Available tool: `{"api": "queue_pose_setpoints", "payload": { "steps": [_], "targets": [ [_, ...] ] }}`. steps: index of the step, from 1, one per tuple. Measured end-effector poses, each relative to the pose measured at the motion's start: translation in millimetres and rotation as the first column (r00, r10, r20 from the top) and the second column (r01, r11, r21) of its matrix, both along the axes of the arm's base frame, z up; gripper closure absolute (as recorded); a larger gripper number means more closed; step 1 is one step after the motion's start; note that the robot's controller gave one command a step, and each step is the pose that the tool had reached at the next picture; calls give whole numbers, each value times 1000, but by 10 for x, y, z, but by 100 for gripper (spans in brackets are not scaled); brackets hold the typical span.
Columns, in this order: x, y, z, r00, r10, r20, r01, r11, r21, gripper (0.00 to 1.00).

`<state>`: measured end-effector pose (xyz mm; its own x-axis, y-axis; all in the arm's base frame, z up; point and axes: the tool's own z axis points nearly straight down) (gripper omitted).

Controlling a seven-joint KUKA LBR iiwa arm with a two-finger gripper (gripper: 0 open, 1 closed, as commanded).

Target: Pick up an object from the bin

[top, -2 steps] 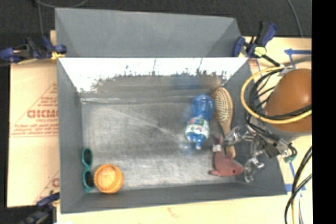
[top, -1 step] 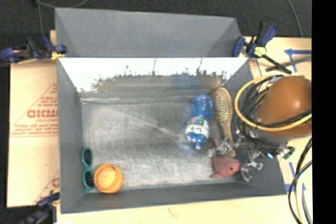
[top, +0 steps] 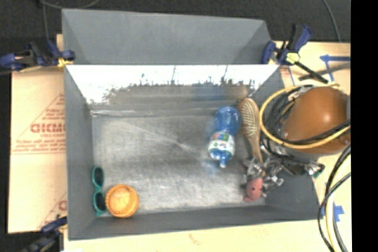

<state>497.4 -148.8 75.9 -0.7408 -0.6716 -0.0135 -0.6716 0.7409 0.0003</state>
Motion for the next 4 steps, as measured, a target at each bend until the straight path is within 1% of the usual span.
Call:
{"api": "queue_pose_setpoints", "payload": {
  "steps": [2, 3, 4],
  "targets": [
    [-12, 0, 41, 1000, 0, -2, 0, 1000, 0, 100],
    [-27, -12, 227, 1000, 1, -10, -1, 1000, -5, 100],
    [-9, -25, 358, 1000, -1, -5, 1, 1000, -9, 100]
  ]
}}
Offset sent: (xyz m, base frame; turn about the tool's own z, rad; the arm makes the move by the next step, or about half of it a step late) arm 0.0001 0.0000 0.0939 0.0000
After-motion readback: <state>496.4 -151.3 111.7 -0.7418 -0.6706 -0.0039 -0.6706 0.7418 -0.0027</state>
